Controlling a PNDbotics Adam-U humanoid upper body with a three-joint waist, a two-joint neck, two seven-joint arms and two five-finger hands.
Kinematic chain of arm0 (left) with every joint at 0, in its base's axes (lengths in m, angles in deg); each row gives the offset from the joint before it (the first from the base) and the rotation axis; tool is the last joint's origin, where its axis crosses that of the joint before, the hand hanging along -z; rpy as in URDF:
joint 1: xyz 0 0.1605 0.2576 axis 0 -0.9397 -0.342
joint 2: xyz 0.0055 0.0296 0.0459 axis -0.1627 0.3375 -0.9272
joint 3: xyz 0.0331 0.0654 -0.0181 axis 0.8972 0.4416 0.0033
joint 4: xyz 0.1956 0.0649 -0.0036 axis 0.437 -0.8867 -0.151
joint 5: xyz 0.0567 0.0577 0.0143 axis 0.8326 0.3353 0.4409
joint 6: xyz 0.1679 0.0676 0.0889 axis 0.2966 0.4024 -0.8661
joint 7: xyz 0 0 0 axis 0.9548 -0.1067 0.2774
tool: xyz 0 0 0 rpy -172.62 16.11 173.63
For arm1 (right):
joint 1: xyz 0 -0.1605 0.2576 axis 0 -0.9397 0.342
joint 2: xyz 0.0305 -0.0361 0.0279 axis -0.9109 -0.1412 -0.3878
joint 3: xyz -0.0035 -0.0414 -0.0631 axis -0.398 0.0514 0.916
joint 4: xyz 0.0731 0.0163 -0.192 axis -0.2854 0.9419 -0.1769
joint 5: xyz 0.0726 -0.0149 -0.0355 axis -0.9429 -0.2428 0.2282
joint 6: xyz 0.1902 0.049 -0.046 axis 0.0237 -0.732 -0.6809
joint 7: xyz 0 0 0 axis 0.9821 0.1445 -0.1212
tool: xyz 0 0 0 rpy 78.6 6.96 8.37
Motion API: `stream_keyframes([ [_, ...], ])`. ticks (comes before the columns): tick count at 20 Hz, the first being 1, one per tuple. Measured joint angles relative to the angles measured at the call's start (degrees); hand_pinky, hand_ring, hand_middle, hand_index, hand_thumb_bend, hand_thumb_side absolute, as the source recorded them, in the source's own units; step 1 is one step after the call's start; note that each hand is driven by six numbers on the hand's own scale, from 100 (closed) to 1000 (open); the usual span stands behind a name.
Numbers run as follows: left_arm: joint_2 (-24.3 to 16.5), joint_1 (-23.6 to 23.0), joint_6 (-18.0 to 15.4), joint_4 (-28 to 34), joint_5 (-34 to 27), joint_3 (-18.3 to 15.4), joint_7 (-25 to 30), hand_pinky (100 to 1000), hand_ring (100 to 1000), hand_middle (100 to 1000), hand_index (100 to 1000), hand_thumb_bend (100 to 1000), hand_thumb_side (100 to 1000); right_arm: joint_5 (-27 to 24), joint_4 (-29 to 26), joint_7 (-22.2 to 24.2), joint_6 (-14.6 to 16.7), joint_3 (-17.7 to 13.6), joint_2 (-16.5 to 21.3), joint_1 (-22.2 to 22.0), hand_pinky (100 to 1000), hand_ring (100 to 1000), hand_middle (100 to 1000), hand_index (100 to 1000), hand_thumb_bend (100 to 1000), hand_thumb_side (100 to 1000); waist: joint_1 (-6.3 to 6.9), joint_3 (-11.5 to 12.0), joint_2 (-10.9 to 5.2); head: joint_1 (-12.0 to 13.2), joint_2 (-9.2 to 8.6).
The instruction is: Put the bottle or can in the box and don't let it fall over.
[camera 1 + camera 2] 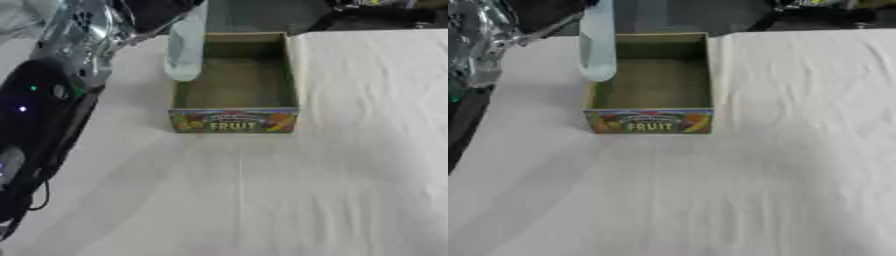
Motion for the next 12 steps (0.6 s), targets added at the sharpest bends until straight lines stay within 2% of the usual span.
stream_keyframes([
  [5,1.89,1.06,0.40,-5.61,0.46,-0.04,3.82,124,198,260,909,471,837,-0.15,-0.02,0.36,-0.16,0.16,-0.56,0.54,813,904,1000,972,100,720,0.33,-1.24,0.69,1.44,-0.89],
  [12,3.61,1.00,0.58,-10.93,1.06,-0.37,6.74,101,152,241,876,444,870,-0.15,-0.07,0.66,-0.46,0.17,-0.96,0.97,814,904,1000,973,100,721,0.64,-1.61,0.90,2.04,-1.05],
])
